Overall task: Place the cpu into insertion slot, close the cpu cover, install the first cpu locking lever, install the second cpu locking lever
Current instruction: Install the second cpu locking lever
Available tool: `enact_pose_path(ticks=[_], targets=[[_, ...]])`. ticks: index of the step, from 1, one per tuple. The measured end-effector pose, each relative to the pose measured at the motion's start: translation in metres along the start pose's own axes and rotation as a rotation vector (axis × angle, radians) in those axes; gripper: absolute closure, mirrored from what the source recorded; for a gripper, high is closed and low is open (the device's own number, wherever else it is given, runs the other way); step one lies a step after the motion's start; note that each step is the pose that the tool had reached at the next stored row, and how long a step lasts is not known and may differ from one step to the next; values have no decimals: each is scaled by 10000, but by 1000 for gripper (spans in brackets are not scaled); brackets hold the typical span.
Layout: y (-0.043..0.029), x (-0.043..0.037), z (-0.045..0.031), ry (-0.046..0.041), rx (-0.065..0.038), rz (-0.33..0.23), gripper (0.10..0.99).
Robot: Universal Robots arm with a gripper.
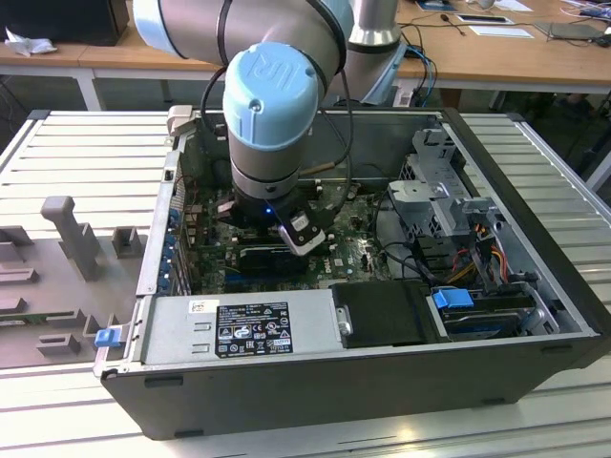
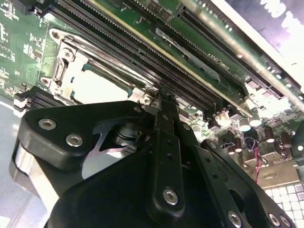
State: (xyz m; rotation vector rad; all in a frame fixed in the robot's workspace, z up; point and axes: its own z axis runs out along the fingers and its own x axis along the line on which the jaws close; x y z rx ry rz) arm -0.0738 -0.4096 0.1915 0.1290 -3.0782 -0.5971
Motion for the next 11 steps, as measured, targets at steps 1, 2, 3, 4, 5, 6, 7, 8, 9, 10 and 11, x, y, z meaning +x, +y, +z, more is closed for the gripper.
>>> enact_pose_path(ticks=[1,2,3,4,5,6,7,8,9,10,11], targets=[[9,1,-21,-3,-5,2,980],[25,1,-62,-1,-3,2,980],[44,1,-110,-1,-2,2,980],[50,0,-124,-1,-2,2,980],[57,0,-141,0,-2,2,980],[65,0,-161,-1,-3,2,980],[72,-1,-178,-1,-3,2,980],[80,-1,-199,0,-3,2,980],[91,-1,-227,-1,-2,2,980],[92,-1,-227,-2,-5,2,980],[92,-1,-227,-3,-6,1,980]])
